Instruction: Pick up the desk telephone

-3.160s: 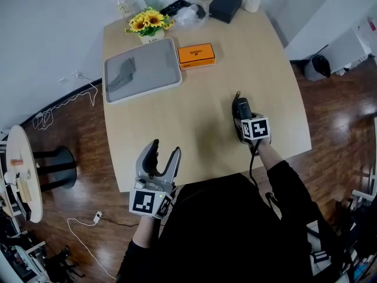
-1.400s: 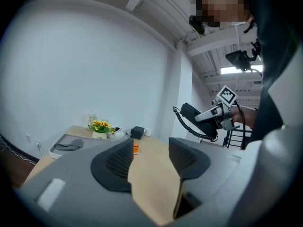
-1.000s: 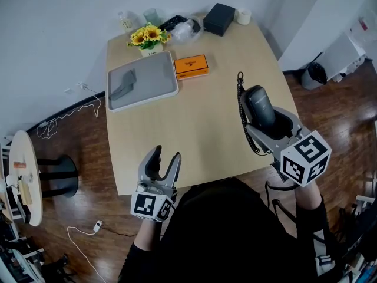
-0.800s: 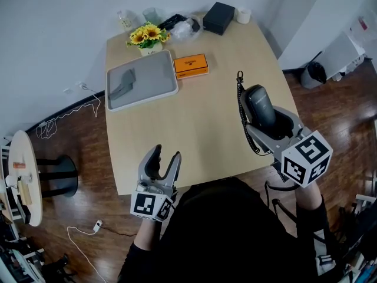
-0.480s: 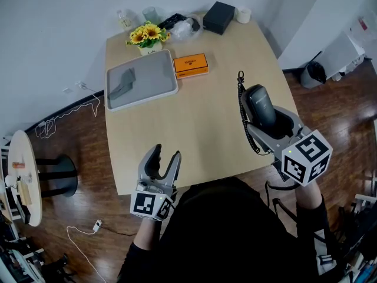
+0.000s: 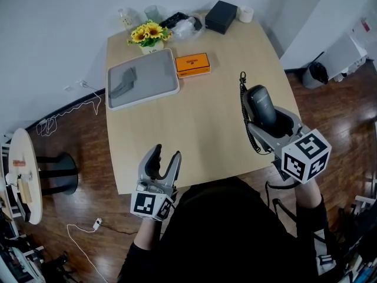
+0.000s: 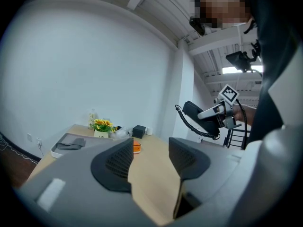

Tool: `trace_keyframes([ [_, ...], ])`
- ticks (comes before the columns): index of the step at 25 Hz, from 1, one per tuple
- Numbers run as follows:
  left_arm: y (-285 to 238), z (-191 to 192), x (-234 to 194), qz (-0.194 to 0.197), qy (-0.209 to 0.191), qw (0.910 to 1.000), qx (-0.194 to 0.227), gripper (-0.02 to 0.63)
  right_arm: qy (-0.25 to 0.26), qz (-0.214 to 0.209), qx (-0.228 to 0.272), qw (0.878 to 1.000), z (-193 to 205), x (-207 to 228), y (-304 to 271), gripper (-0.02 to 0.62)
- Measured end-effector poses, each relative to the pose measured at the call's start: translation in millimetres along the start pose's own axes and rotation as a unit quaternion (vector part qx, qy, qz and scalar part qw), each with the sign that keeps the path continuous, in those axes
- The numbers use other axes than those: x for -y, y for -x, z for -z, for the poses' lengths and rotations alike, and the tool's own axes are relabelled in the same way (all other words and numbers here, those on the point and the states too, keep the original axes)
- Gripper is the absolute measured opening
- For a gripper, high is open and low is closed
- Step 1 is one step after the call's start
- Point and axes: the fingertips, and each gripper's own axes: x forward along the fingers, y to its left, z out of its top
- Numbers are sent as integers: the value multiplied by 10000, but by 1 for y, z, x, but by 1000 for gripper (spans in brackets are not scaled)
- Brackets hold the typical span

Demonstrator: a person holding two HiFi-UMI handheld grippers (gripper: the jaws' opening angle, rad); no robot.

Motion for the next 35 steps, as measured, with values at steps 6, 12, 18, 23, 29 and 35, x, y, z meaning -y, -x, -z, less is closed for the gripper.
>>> trace_keyframes([
  [6,3,5,-1,-36,-23,10000,-67,218,-31,-49,-47,10000,6,-1,-4,276],
  [12,5,5,-1,-64,-12,10000,-50,218,-118,-34,-63,9999,10,2,-6,276],
  [18,5,5,-2,-48,-28,10000,-41,218,-165,-13,-39,9999,11,3,-7,276],
  [23,6,4,0,-25,-51,10000,-41,218,-243,13,-70,9997,16,5,-11,276],
  [29,8,7,0,-96,2,9997,-245,218,-488,183,-217,9984,47,26,-34,276],
  [35,8,5,-2,-136,-29,9998,-127,218,-740,600,-814,9921,128,57,-94,276],
])
